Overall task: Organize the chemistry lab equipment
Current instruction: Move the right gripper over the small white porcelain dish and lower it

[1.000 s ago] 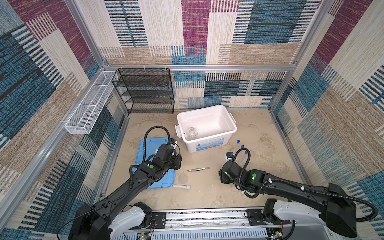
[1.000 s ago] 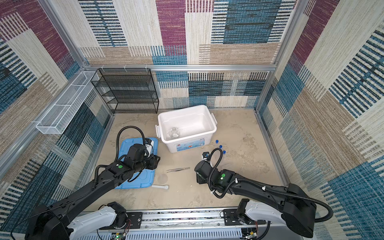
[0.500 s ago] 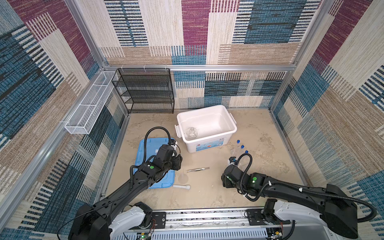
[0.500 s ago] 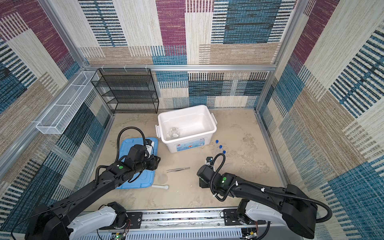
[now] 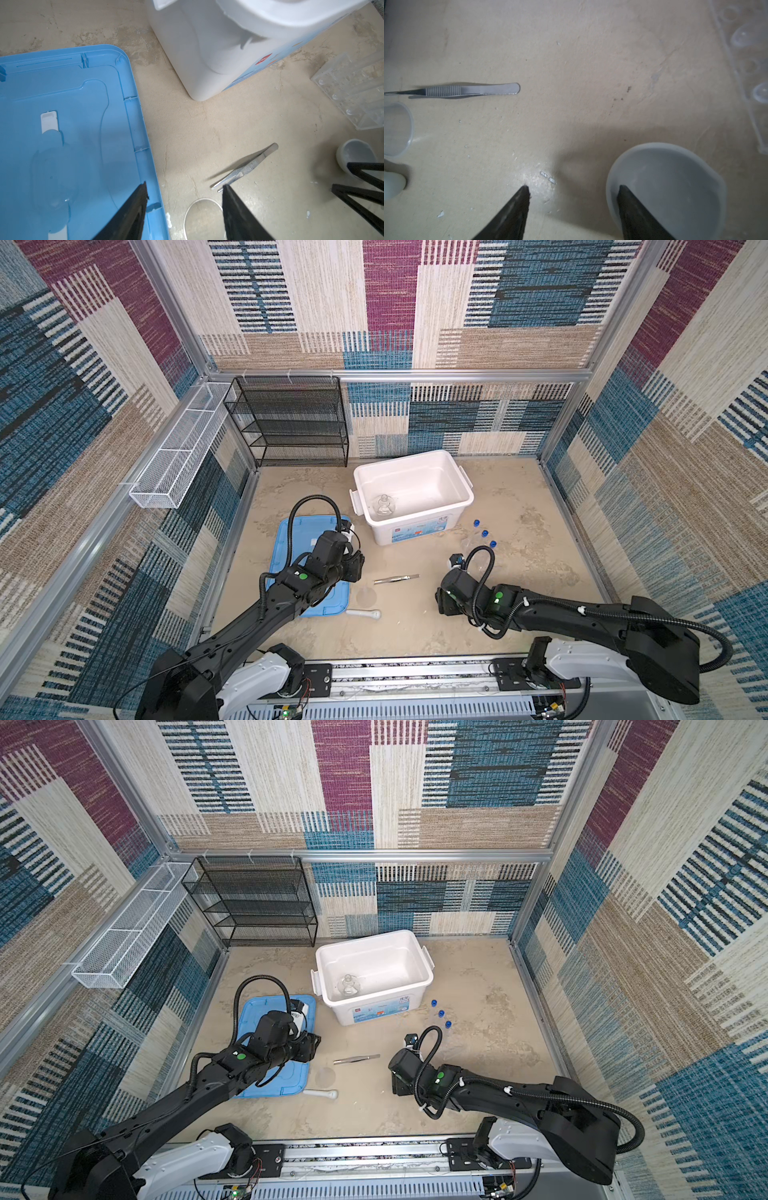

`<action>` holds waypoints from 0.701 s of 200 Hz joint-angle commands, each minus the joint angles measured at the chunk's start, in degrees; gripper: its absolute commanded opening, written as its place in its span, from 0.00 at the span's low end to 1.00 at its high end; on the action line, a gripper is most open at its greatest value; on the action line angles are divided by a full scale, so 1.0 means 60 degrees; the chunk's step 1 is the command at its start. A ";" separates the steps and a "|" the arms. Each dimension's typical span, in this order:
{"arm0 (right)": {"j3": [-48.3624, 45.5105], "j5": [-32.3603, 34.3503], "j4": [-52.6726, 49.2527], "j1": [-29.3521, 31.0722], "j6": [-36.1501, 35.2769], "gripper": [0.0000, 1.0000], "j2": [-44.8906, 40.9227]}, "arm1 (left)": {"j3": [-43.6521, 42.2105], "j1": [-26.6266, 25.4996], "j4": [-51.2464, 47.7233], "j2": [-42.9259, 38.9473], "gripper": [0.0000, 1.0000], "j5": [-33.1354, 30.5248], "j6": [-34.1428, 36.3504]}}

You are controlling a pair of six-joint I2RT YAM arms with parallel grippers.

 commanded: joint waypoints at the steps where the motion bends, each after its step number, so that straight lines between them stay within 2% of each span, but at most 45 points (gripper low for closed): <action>1: 0.0157 -0.0086 0.0293 -0.0028 -0.0309 0.70 0.0144 | -0.0038 -0.0008 0.0145 -0.0093 0.60 -0.0160 -0.0027; 51: 0.0279 -0.0640 0.1074 -0.0110 -0.0846 0.70 0.0363 | -0.0112 -0.0022 0.0169 -0.0139 0.60 -0.0186 -0.0053; 140: 0.0869 -0.1346 0.1482 -0.0102 -0.1244 0.66 0.0999 | -0.0199 -0.0023 0.0075 -0.0311 0.61 -0.0357 -0.0023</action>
